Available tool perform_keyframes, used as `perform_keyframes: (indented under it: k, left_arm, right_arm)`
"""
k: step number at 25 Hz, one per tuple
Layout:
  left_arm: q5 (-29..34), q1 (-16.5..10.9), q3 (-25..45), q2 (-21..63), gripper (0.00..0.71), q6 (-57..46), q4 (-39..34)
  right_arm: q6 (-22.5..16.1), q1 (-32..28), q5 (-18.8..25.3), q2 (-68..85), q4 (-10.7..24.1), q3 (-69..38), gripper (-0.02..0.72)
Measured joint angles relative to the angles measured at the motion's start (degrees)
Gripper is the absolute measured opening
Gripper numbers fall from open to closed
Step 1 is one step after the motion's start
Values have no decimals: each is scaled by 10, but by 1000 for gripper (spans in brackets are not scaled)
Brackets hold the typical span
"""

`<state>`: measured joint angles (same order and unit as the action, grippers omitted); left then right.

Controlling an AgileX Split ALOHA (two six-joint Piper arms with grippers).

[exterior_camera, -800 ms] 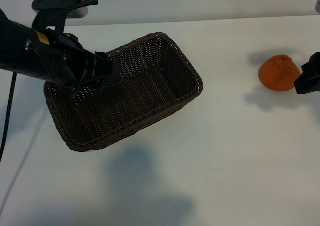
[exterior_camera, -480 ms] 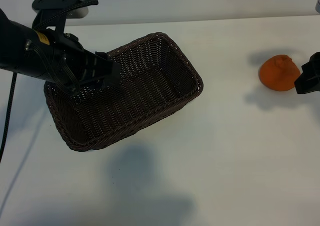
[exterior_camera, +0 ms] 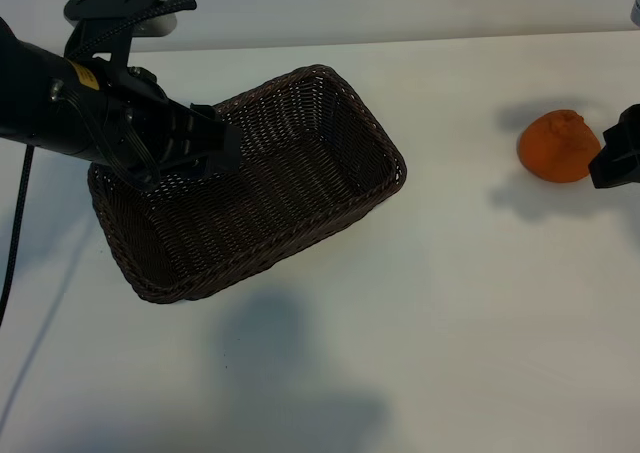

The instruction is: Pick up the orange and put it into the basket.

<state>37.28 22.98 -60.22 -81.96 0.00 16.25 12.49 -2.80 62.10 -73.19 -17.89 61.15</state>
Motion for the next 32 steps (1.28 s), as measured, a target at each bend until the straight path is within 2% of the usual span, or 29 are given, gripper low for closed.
perform_keyframes:
  k: [11,16,19,25,28,32]
  left_arm:
    - [-47,0,0,0,592,0,0]
    - [-30,0,-1,0,592,-14,-6]
    - [0,0,-1,9,592,-98,-63]
    - [100,1,0,38,592,-310,-252]
    - [138,2,24,58,592,-375,-296]
    - [133,2,73,67,592,-438,-322]
  right_arm:
    - [0,0,0,0,0,0,595]
    - [0,0,0,0,0,0,595]
    - [0,0,0,0,0,0,595]
    - [0,0,0,0,0,0,595]
    - [0,0,0,0,0,0,595]
    - [3,0,0,0,0,0,595]
